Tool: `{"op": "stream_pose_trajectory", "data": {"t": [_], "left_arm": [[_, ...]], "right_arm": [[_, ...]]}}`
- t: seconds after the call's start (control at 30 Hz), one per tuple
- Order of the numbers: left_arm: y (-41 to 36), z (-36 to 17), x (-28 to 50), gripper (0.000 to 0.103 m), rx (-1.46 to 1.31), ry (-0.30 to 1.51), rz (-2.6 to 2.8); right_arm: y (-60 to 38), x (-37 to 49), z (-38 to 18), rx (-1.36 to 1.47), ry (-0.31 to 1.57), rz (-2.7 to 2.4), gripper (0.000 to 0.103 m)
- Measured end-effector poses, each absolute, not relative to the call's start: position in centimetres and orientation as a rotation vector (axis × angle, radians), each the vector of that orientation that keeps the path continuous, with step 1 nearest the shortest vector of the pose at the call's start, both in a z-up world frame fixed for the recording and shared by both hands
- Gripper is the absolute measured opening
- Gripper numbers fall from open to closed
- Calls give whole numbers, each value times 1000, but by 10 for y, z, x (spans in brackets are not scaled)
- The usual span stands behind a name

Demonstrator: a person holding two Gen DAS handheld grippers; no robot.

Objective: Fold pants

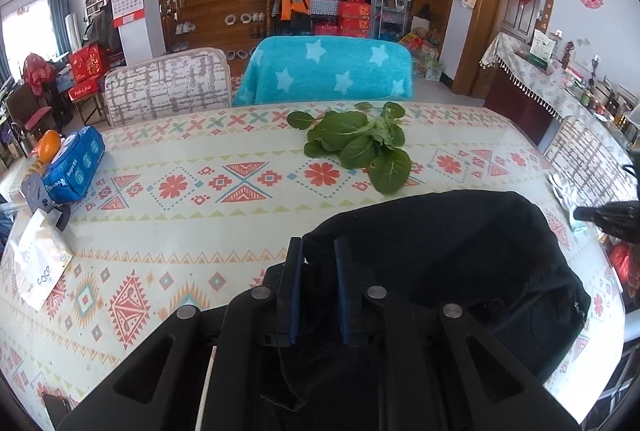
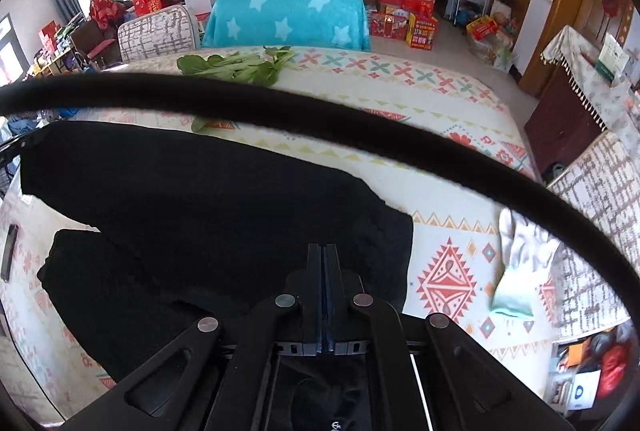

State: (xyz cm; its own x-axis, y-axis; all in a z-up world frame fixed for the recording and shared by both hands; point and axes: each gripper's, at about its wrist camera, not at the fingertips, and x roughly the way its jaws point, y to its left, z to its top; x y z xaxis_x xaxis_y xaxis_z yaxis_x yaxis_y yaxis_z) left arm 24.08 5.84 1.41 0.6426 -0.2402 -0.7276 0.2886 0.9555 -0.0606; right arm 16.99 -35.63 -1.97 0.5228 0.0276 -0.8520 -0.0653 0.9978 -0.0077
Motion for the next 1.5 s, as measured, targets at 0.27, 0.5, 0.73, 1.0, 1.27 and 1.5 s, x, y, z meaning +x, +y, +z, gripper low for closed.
{"op": "stream_pose_trajectory", "data": {"t": [0.27,0.5,0.73,1.0,1.27,1.5], "left_arm": [[62,12,234,14,44,809,-319],[78,-6,255,14,-7,842,-330],[83,-23,278,14,-25,873,-333],[86,-32,289,14,-42,892,-307],[90,-6,266,14,-37,833,-294],[98,6,232,14,-26,811,-270]], "right_arm": [[-348,236,-49,-136,1015,13,92],[-340,301,-95,-282,1135,48,87],[-338,316,-123,-291,1208,167,70],[-356,304,-107,-160,1195,145,9],[-349,272,-70,-145,1109,142,5],[-340,209,-23,-109,1011,155,4]]}}
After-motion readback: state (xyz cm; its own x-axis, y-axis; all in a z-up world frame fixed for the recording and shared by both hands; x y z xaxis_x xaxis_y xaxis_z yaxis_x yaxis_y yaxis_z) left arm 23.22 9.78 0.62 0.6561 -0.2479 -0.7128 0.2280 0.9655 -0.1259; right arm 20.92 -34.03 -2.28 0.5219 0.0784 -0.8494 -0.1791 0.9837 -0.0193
